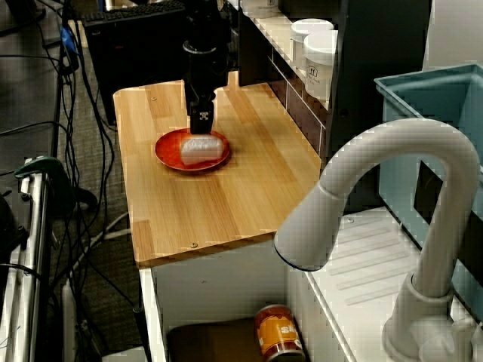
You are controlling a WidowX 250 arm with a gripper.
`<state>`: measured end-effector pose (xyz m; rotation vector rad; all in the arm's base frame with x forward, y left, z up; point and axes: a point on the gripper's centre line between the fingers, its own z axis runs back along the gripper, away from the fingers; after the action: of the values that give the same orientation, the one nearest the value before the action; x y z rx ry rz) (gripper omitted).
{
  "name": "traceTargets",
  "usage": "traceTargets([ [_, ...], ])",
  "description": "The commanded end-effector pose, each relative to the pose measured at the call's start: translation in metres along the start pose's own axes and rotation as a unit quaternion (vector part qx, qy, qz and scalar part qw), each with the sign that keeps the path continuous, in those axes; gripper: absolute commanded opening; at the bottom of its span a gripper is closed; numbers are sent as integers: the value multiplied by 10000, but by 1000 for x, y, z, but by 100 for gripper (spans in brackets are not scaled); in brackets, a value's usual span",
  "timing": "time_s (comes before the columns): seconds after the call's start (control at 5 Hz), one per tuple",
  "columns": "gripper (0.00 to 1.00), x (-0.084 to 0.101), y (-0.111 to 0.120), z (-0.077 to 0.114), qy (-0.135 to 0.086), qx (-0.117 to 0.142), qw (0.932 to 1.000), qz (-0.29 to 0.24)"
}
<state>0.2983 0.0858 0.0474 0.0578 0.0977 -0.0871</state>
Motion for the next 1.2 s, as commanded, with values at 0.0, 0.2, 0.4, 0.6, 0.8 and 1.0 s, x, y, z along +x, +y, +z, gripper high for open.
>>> traceTargets([
  [0.0, 100, -13, -36, 15, -187, 129, 9993, -281],
  [0.2, 100, -13, -27, 20, -255, 93, 9994, -194],
  [0.4, 100, -13, -26, 22, -204, -47, 9996, -210],
  [0.6, 100, -15, -16, 22, -149, -120, 9997, -127],
  [0.8, 100, -14, -8, 16, -101, -110, 9999, -57],
  [1.0, 100, -17, -1, 13, -150, -77, 9999, -3],
])
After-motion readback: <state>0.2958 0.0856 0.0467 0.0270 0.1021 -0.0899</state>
